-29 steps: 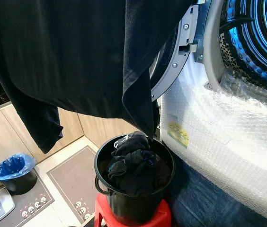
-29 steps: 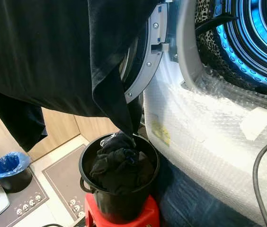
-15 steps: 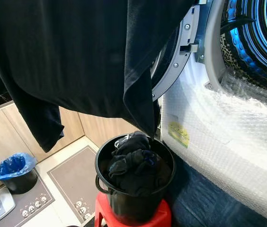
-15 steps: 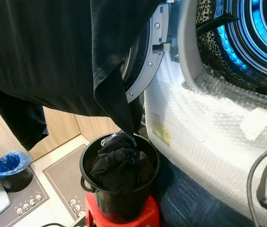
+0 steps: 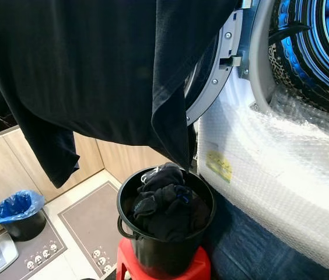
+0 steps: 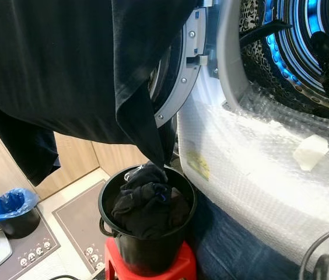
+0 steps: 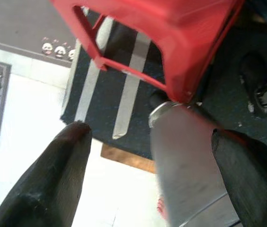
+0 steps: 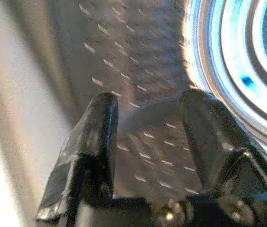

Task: Clothes washing

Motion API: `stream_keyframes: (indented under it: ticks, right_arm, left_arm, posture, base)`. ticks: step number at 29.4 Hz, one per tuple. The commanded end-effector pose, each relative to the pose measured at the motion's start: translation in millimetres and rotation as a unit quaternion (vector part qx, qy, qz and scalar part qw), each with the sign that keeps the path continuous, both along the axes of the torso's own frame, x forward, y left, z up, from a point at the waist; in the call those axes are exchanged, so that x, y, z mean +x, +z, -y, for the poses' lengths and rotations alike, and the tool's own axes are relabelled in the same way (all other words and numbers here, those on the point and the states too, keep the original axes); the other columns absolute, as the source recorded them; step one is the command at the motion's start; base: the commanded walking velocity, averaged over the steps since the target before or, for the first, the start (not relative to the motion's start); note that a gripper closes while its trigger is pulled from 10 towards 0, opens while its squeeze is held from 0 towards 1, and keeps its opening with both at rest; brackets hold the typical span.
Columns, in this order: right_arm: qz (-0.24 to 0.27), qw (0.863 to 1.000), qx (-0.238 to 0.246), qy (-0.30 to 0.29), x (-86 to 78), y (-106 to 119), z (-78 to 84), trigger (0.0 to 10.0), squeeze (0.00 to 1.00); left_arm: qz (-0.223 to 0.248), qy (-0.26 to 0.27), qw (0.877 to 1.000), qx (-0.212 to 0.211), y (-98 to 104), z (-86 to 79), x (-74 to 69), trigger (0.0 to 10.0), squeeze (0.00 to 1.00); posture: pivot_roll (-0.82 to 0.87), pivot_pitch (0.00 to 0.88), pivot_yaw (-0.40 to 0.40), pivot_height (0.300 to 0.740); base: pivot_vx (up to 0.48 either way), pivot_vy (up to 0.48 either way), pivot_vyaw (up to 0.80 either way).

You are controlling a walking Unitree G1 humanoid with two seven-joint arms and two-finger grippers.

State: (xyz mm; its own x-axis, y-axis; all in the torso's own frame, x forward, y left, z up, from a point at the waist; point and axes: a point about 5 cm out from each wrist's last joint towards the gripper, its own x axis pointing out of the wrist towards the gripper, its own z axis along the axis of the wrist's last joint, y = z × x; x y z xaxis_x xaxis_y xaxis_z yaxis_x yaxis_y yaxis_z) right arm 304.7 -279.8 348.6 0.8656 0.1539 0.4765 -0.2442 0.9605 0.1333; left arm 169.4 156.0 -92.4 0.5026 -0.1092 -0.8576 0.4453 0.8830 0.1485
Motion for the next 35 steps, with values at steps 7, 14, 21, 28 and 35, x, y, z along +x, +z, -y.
stream_keyframes:
  ticks: [7, 14, 21, 28, 35]
  right_arm:
    - [0.095, 0.978, 0.039, 0.182, -28.5, 3, -35.3, 10.0, 0.00]
    - [0.074, 0.930, -0.033, 0.357, -55.3, -27, -73.8, 10.0, 0.00]
    - [-0.032, 0.878, -0.118, 0.462, -74.4, -80, -110.4, 10.0, 0.00]
    - [-0.162, 0.857, -0.192, 0.449, -64.9, -139, -124.3, 10.0, 0.00]
    - [-0.224, 0.843, -0.220, 0.437, -64.1, -178, -135.4, 10.0, 0.00]
  left_arm:
    - [-0.009, 0.004, 1.000, 0.015, -2, -10.2, -5.1, 10.0, 0.00]
    - [0.009, 0.025, 1.000, 0.015, 4, -14.5, 7.6, 10.0, 0.00]
    - [0.000, 0.021, 1.000, 0.020, 1, -15.4, 1.2, 10.0, 0.00]
    - [-0.008, 0.023, 1.000, 0.019, -2, -13.6, -4.4, 10.0, 0.00]
    - [-0.014, 0.019, 1.000, 0.017, -3, -9.3, -7.2, 10.0, 0.00]
  posture:
    - [-0.11, 0.000, 0.033, 0.740]
    - [-0.09, 0.000, 0.032, 0.740]
    - [-0.09, 0.000, 0.040, 0.740]
    - [-0.09, 0.000, 0.034, 0.740]
    - [-0.08, 0.000, 0.034, 0.740]
  base:
    - [0.000, 0.000, 0.00]
    - [0.000, 0.000, 0.00]
    - [0.000, 0.000, 0.00]
    - [0.000, 0.000, 0.00]
    - [0.000, 0.000, 0.00]
